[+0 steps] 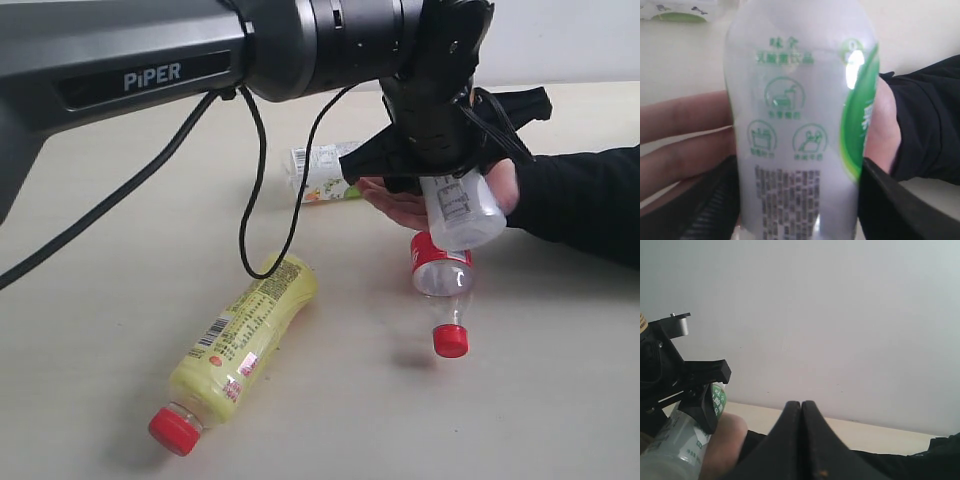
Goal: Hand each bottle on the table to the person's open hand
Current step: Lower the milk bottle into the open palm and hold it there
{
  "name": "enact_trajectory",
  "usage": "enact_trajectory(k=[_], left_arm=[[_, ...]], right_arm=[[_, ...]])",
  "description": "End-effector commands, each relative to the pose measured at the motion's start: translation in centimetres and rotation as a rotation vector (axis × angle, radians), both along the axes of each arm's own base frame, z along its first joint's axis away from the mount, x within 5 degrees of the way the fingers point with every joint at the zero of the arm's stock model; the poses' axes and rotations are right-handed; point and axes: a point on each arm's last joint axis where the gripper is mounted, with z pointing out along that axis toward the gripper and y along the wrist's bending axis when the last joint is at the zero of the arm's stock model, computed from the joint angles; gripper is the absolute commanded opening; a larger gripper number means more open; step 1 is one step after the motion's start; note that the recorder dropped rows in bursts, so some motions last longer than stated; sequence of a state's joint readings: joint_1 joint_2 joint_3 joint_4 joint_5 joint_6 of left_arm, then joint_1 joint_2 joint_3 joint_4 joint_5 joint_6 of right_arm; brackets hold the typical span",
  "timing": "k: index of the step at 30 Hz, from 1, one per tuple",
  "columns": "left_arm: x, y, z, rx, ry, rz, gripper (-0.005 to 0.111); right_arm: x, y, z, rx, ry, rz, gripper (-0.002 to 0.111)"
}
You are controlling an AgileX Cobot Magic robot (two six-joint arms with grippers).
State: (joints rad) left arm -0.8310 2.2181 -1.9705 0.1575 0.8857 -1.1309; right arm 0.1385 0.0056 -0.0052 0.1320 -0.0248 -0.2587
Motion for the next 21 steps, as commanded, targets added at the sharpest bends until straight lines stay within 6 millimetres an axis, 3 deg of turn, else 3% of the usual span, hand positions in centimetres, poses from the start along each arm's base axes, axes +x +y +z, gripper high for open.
enact_trajectory(k=[1,6,21], left_arm=[[-0.37,-0.44,-0.03,-0.022,0.025,-0.015,0.012],[-0.06,-0.21,-0.08,-0.068,0.069,0.001,0.034],[0.02,-0.1,-0.1,-0.058,0.068,-0.067,0.068]], right_arm=[[-0.03,0.0,-0.11,-0.001,-0.004,0.0,0.0],[-0.03,0.0,-0.11,-0.001,-0.004,0.0,0.0],[-0.03,0.0,-0.11,-0.001,-0.004,0.0,0.0]])
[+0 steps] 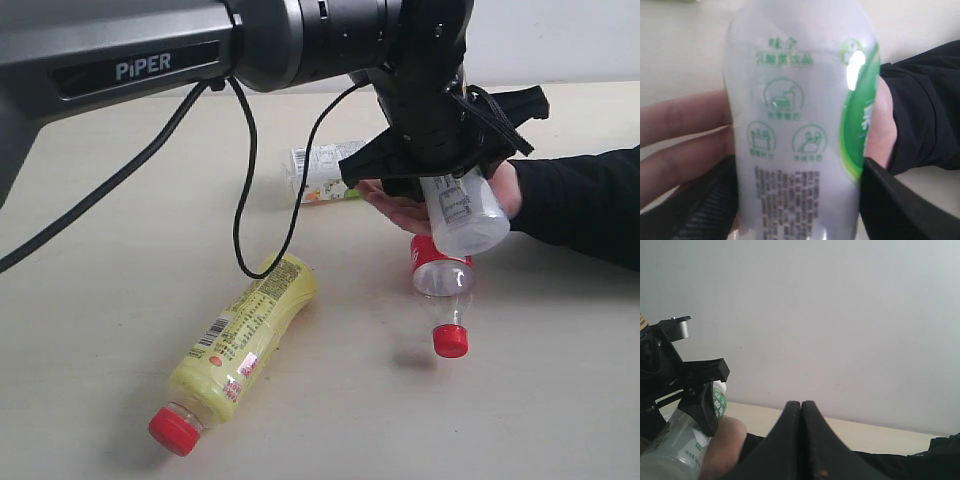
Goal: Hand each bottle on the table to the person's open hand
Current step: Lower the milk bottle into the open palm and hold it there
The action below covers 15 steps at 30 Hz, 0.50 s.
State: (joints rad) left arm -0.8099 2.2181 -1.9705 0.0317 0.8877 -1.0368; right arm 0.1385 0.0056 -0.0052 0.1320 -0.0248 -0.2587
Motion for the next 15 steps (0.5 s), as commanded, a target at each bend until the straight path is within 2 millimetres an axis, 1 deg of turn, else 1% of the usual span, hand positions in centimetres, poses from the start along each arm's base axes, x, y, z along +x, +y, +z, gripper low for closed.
enact_trajectory(k=[1,6,12,15], left_arm=[[-0.1,-0.27,-0.01,-0.015,0.008,-0.029,0.07],[-0.09,-0.33,0.02,-0.014,-0.002,-0.05,0.079],[-0.09,-0.33,0.02,-0.013,-0.003,-0.051,0.08],[-0.06,-0.17,0.47,-0.019,-0.009,-0.049,0.08]], right_arm=[[-0.03,0.0,-0.11,-0.001,-0.004,0.0,0.0],[-0.03,0.0,-0.11,-0.001,-0.004,0.0,0.0],[-0.03,0.0,-0.11,-0.001,-0.004,0.0,0.0],[-0.03,0.0,-0.11,-0.001,-0.004,0.0,0.0]])
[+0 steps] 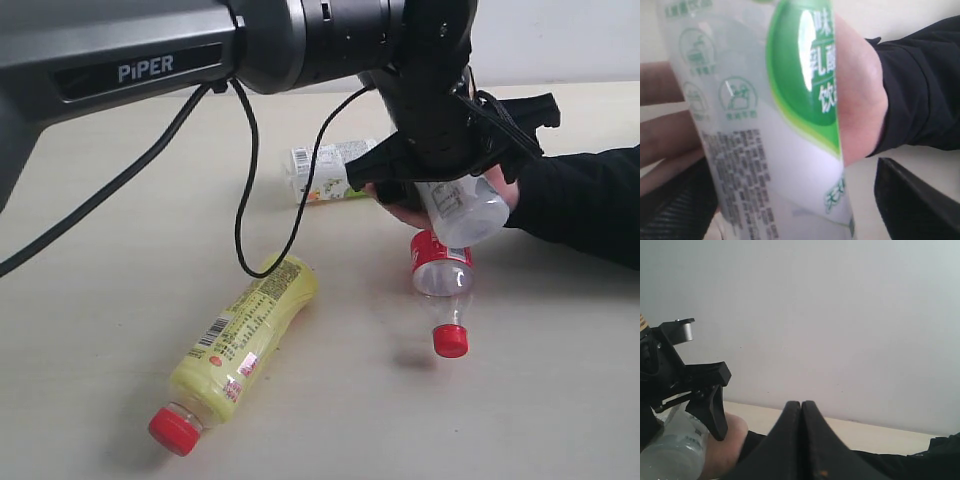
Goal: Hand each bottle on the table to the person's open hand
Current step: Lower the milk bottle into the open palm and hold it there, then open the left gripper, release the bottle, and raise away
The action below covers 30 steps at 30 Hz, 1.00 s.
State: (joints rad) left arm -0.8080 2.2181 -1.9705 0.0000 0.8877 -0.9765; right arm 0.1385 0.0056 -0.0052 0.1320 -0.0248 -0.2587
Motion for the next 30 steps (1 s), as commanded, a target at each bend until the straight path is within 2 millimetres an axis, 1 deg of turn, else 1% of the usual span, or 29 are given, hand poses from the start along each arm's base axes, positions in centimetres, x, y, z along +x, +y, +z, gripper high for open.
enact_trajectory(k=[1,11,14,19,20,21,22,24,25,26,28,30], left_arm=[[0.0,0.0,0.6,-0.019,-0.01,-0.002,0.08],[0.3,1.2,2.8,-0.034,-0.044,-0.003,0.08],[0.4,1.7,3.8,-0.043,-0.055,0.001,0.08],[0.3,2.7,6.2,-0.058,-0.104,-0.019,0.077],[0.3,3.0,6.7,-0.053,-0.124,-0.04,0.073],[0.2,3.2,7.3,-0.05,-0.14,-0.057,0.066],[0.1,3.5,7.9,-0.044,-0.155,-0.075,0.057],[0.0,4.3,9.1,-0.022,-0.173,-0.104,0.031],[0.0,4.9,9.7,0.005,-0.194,-0.136,0.012],[-0.1,5.4,10.2,0.05,-0.225,-0.191,0.001],[-0.3,6.0,11.2,0.068,-0.258,-0.22,0.001],[-0.4,6.3,12.2,0.102,-0.334,-0.293,0.0]], right_arm=[[0.0,0.0,-0.1,-0.001,-0.004,0.0,0.0],[0.0,0.0,-0.1,-0.001,-0.004,0.0,0.0],[0.0,0.0,-0.1,-0.001,-0.004,0.0,0.0],[0.0,0.0,-0.1,-0.001,-0.004,0.0,0.0],[0.0,0.0,-0.1,-0.001,-0.004,0.0,0.0],[0.0,0.0,-0.1,-0.001,-0.004,0.0,0.0],[0.0,0.0,-0.1,-0.001,-0.004,0.0,0.0],[0.0,0.0,-0.1,-0.001,-0.004,0.0,0.0],[0.0,0.0,-0.1,-0.001,-0.004,0.0,0.0],[0.0,0.0,-0.1,-0.001,-0.004,0.0,0.0],[0.0,0.0,-0.1,-0.001,-0.004,0.0,0.0],[0.0,0.0,-0.1,-0.001,-0.004,0.0,0.0]])
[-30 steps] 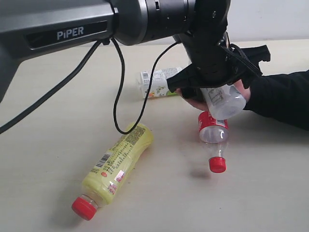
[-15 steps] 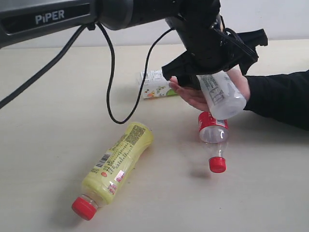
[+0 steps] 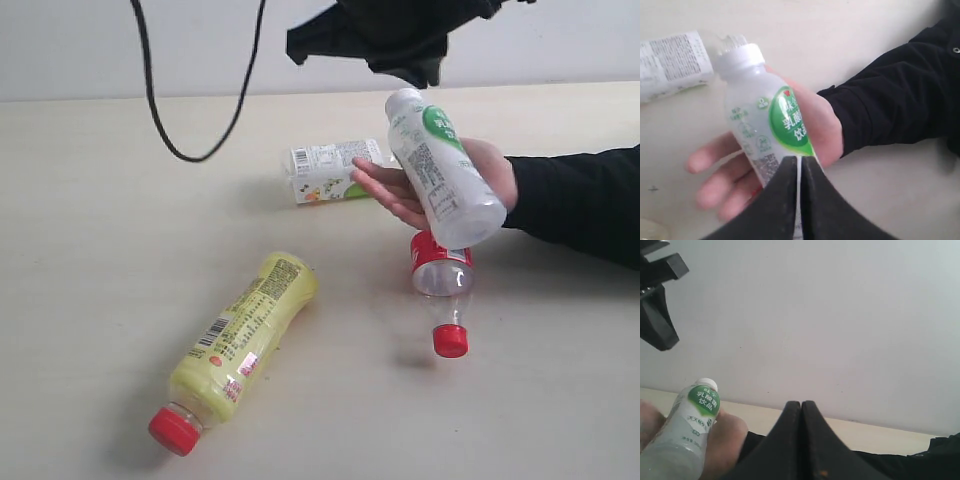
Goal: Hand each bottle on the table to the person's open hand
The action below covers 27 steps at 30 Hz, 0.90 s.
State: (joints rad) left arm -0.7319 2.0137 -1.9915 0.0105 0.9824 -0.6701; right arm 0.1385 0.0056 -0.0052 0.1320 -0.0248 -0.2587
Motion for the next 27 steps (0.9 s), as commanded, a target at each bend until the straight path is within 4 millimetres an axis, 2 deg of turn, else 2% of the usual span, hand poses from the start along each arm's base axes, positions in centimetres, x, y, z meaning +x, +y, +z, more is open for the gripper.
enact_trajectory(k=[1,6,8,10,12,14,16,18,20,22,24,27], left_arm=[[-0.5,1.2,2.8,0.076,-0.158,-0.131,0.0],[-1.7,2.4,5.9,0.108,-0.281,-0.219,0.0],[-3.5,3.4,8.1,0.09,-0.404,-0.279,0.0],[-5.4,5.0,8.6,0.051,-0.529,-0.292,0.0],[-7.4,7.5,6.6,0.052,-0.667,-0.304,0.0],[-10.8,10.0,3.3,-0.006,-0.845,-0.357,0.0],[-15.8,13.4,-1.3,-0.203,-1.067,-0.383,0.0],[-18.7,15.9,-4.8,-0.235,-1.183,-0.402,0.0],[-20.2,17.5,-8.0,-0.121,-1.171,-0.456,0.0],[-21.2,18.3,-10.1,-0.094,-1.107,-0.475,0.0],[-21.9,18.8,-11.5,-0.077,-1.062,-0.489,0.0],[-22.5,19.3,-12.3,-0.089,-1.056,-0.487,0.0]], right_arm=[[0.0,0.0,-0.1,-0.001,-0.004,0.0,0.0],[0.0,0.0,-0.1,-0.001,-0.004,0.0,0.0],[0.0,0.0,-0.1,-0.001,-0.004,0.0,0.0],[0.0,0.0,-0.1,-0.001,-0.004,0.0,0.0],[0.0,0.0,-0.1,-0.001,-0.004,0.0,0.0],[0.0,0.0,-0.1,-0.001,-0.004,0.0,0.0],[0.0,0.0,-0.1,-0.001,-0.004,0.0,0.0],[0.0,0.0,-0.1,-0.001,-0.004,0.0,0.0],[0.0,0.0,-0.1,-0.001,-0.004,0.0,0.0],[0.0,0.0,-0.1,-0.001,-0.004,0.0,0.0],[0.0,0.0,-0.1,-0.001,-0.004,0.0,0.0],[0.0,0.0,-0.1,-0.001,-0.004,0.0,0.0]])
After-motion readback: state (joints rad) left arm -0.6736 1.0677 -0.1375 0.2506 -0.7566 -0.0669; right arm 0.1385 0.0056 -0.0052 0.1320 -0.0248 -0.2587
